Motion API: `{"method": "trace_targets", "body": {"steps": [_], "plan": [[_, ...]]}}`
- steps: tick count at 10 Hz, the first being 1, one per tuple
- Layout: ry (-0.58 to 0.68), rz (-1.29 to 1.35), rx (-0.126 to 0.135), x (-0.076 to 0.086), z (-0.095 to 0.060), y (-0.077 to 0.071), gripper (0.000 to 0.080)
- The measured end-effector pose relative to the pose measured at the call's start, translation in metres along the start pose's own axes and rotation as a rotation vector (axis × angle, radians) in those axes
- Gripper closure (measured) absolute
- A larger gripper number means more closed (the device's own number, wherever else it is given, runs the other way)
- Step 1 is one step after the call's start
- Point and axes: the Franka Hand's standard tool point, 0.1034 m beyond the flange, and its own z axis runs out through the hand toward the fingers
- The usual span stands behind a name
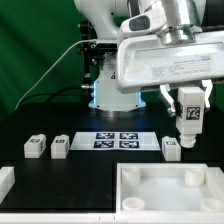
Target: Assemble one leg
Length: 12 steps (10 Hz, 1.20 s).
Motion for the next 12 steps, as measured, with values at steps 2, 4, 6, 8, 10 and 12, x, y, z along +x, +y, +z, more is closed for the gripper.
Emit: {"method": "trace_targets", "body": {"steps": [2,4,6,8,10,12], "plan": [[0.014,0.011,0.011,0.02,0.014,-0.002,0.0511],[0.033,0.031,0.028,0.042,0.04,-0.005,0.0511],[0.017,0.045,0.039,0.033,0.067,-0.009,0.0511],[0.001,0.051,0.038,0.025,0.077,-0.006,0.0511],[-0.008,0.051,0.041,0.02,0.081,-0.009,0.0511],[-0.017,0.045,0.047,0.014,0.084,-0.015,0.0511]]}}
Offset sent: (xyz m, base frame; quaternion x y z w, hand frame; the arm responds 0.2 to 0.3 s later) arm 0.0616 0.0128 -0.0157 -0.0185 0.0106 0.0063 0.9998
